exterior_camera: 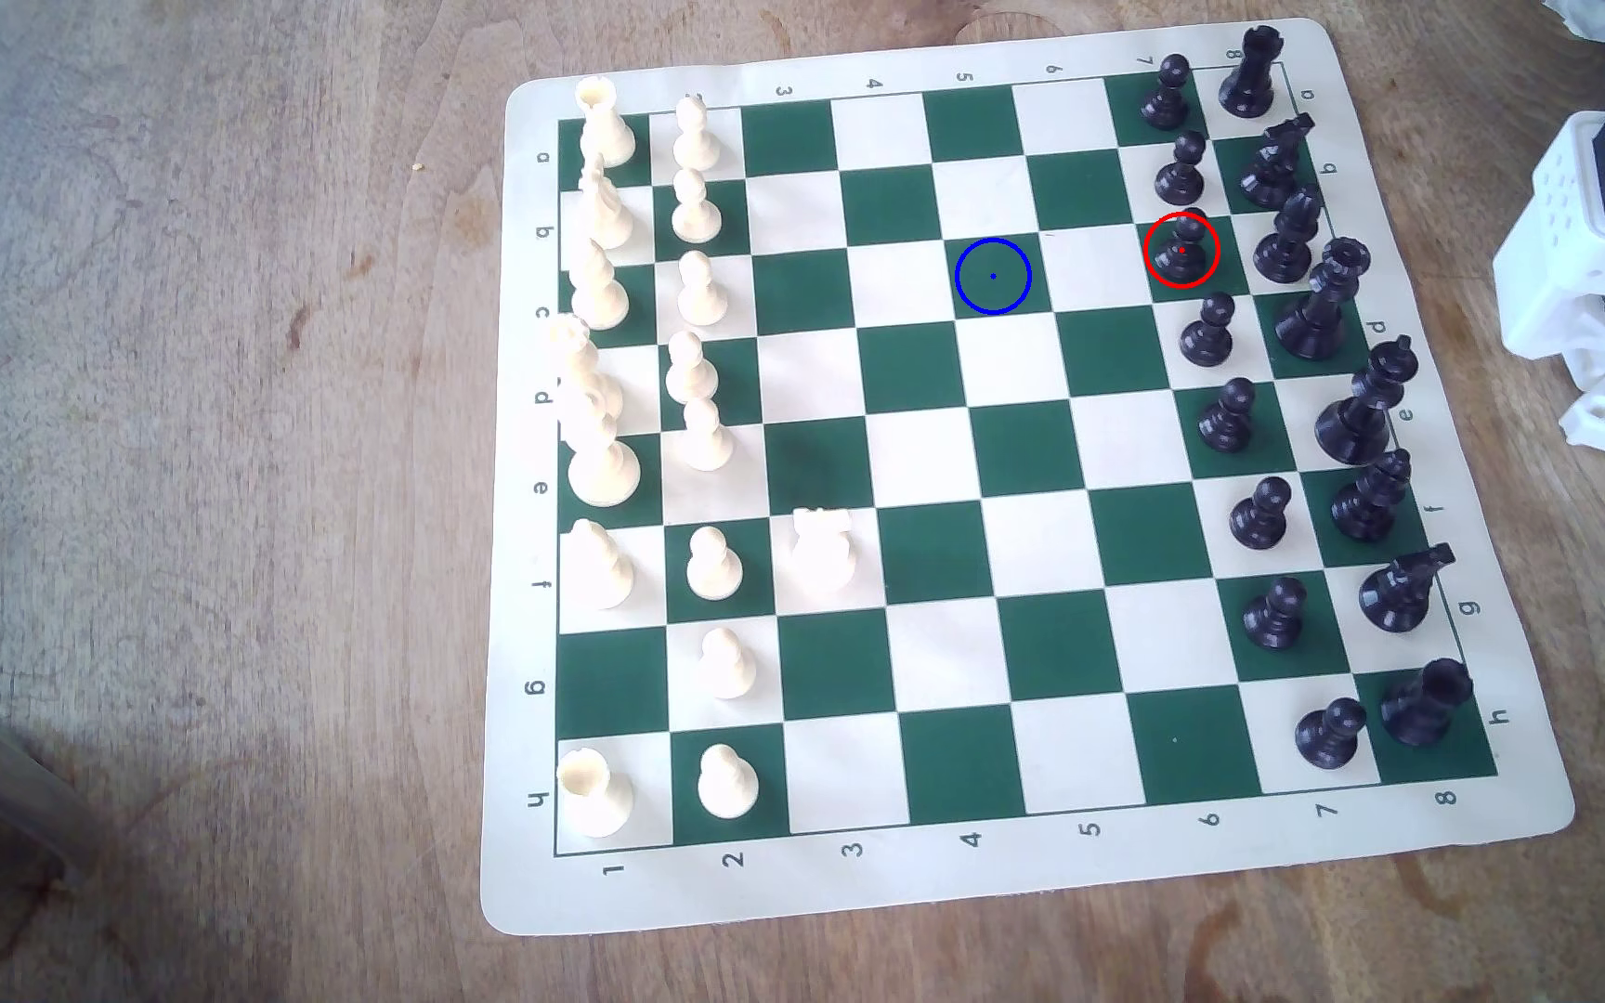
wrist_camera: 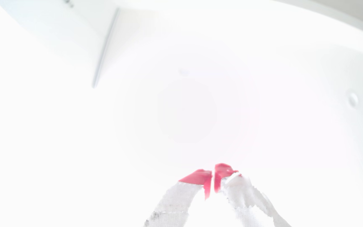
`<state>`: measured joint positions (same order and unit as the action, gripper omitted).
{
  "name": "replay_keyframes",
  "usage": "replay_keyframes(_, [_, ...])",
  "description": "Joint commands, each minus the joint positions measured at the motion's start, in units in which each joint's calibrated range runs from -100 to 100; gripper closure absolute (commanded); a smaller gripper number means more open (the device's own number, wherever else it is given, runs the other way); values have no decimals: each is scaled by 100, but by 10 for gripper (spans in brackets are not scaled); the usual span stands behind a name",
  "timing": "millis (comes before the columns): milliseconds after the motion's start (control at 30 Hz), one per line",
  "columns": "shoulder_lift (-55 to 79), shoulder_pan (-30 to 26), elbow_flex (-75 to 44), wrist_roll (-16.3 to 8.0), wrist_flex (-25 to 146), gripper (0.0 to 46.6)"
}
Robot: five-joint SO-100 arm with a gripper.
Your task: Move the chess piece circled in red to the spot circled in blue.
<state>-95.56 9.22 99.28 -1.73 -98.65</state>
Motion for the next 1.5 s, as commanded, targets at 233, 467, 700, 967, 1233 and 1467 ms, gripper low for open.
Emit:
replay_keyframes(233, [-20, 44, 72, 10, -111, 464])
replay_keyframes(467, [-20, 44, 72, 10, -111, 464])
replay_keyframes(700, [-20, 44, 72, 10, -111, 464])
replay_keyframes(967, [-28, -308, 72, -29, 1806, 464])
replay_keyframes(1233, [-11, 83, 72, 200, 5999, 465])
replay_keyframes(1467, [-11, -104, -544, 376, 9946, 465])
